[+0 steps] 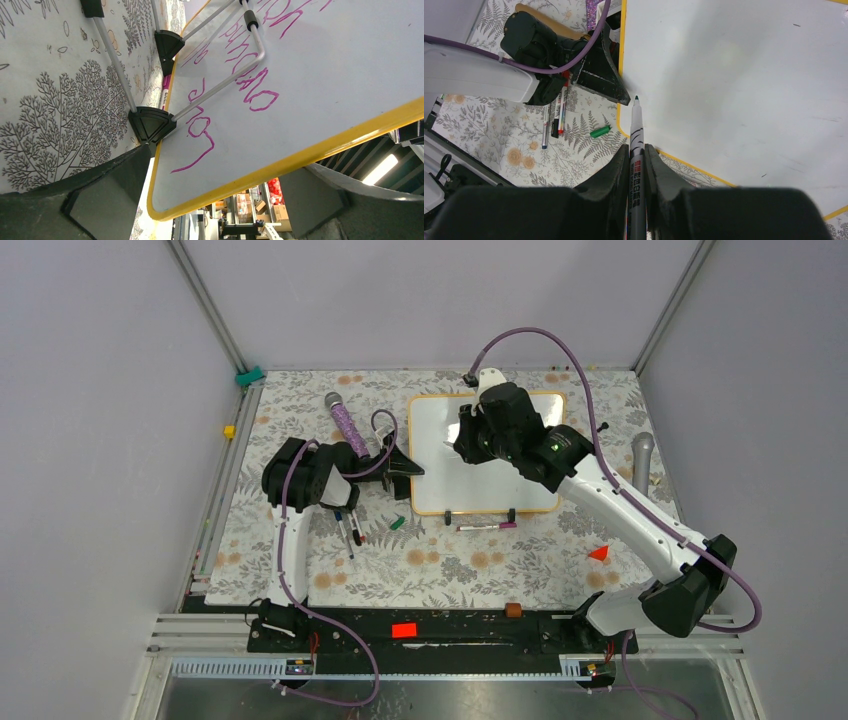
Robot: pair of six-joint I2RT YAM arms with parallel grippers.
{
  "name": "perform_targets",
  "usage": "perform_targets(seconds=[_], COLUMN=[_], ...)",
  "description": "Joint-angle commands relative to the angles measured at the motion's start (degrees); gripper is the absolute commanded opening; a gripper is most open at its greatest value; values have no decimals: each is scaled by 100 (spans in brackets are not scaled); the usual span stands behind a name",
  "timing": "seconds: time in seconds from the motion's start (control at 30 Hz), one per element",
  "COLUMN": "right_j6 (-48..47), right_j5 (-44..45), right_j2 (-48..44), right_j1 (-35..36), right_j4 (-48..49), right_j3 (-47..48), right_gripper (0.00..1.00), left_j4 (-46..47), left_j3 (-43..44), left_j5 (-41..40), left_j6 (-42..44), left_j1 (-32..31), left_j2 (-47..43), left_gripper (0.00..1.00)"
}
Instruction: Write a sentence on the whiteboard
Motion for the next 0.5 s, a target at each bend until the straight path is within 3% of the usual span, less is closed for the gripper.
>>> perform_targets(seconds=[0.0,0.2,0.47], right_j6=[139,958,2216], right_j5=[-21,444,2029], right_j2=[66,425,907], right_j1=[23,29,259], right_j4=[47,-115,-731], right_j3=[279,663,1424], right_gripper=[0,0,0], left_j4=[-130,-131,-130], left_j3=[-178,-135,-133], left_j5=[-253,-266,-287], left_j6=[347,352,351], left_j1=[-80,-74,-60], left_j2=[495,514,520], left_gripper=[99,99,99])
